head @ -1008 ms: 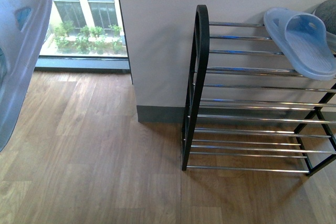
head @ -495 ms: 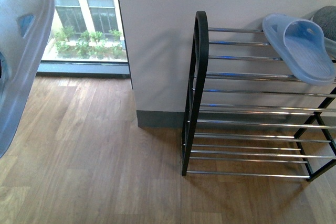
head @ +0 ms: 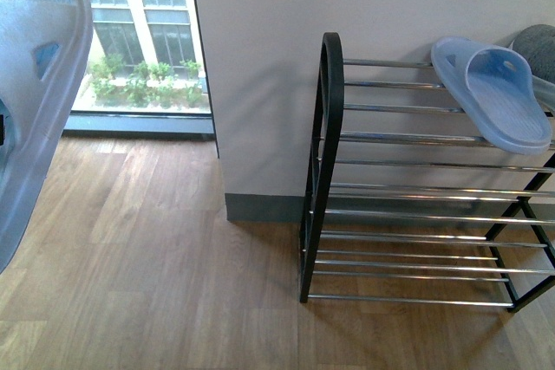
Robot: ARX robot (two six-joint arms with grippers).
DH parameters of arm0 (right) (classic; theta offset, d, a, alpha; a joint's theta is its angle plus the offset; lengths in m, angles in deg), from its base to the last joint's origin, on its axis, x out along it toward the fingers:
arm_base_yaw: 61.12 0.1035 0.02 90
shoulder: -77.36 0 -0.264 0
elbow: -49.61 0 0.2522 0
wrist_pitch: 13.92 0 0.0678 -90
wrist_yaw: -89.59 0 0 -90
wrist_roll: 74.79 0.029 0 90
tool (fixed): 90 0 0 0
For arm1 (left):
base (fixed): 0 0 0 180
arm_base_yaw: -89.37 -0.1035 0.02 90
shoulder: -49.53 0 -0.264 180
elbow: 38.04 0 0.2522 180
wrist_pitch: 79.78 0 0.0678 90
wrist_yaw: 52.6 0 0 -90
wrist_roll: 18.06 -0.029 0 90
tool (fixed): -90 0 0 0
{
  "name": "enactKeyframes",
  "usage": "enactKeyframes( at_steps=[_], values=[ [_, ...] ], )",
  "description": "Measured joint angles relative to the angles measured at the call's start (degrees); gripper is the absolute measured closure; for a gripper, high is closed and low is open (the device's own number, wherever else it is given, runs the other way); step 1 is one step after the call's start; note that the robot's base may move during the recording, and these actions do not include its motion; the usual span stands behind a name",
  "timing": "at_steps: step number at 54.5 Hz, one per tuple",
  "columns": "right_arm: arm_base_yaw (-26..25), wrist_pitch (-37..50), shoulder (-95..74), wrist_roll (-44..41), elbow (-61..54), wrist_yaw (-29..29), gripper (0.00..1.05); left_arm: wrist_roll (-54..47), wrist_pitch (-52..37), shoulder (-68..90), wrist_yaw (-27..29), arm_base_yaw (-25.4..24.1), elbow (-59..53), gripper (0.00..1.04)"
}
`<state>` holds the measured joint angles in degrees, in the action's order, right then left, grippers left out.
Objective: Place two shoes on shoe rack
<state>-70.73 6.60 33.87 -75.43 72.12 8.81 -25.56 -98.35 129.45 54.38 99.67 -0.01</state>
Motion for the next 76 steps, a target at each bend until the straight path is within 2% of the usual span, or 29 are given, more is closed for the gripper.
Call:
enactKeyframes(
  at_steps=[16, 19, 25, 76],
  values=[
    [3.98, -4.37, 8.33, 0.0, -4.11, -4.0, 1.03, 0.0, 0.0, 0.0, 0.0, 0.0, 0.0, 1.03],
    [6.58, -5.44, 9.9, 0.04, -4.59, -7.87, 1.03, 0.0, 0.0, 0.0, 0.0, 0.02, 0.0, 1.03],
    [9.2, -7.34, 12.87, 0.02, -5.46, -8.59, 1.03, 0.0, 0.0, 0.0, 0.0, 0.02, 0.0, 1.03],
    [9.4, -22.47, 31.74, 0.04, -7.69, -9.22, 1.03, 0.0, 0.0, 0.0, 0.0, 0.02, 0.0, 1.03]
  ],
)
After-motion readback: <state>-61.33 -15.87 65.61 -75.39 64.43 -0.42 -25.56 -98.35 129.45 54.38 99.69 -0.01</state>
